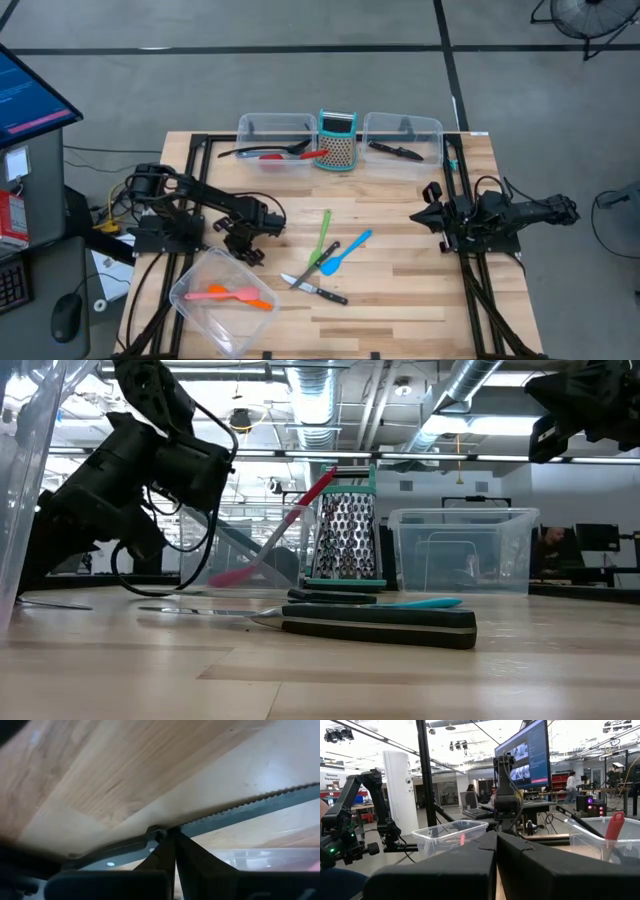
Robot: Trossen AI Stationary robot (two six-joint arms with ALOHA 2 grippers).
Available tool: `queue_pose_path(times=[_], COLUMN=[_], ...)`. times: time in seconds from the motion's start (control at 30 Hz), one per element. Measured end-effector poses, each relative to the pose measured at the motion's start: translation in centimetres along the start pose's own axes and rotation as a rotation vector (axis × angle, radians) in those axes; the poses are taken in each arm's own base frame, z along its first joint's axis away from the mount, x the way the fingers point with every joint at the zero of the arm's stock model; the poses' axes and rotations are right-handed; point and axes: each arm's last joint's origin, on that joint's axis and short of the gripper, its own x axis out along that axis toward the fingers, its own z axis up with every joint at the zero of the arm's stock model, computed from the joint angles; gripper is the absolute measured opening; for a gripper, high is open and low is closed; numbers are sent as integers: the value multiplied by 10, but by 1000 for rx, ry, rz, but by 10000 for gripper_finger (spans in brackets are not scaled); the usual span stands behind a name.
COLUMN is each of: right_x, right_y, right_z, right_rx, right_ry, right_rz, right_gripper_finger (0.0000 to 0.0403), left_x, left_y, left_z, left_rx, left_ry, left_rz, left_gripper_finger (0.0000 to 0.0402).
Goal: Pick & Place Kitchen Items
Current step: Put the black knife into the top right transparent bin
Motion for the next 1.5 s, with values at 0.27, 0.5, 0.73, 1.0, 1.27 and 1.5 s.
queue_pose_path(times=[0.27,0.5,0.73,1.0,1.27,1.5], right_x=[0,0,0,0,0,0], right_y=[0,0,0,0,0,0], right_z=[0,0,0,0,0,0], right_rx=[0,0,0,0,0,0], right_ry=[0,0,0,0,0,0], right_rz=[0,0,0,0,0,0], right_gripper_finger=[0,0,0,0,0,0], left_x=[-2,-20,-40,-60,-102,-122], left_y=[-2,-6,-19,-28,-32,-25], left_z=[9,28,54,60,18,-4], left_rx=[26,52,136,262,624,640], left_ry=[-55,-223,-492,-697,-1027,-1211], left_rz=[-67,-178,-375,-492,-399,-289], left_gripper_finger=[1,1,1,1,4,60])
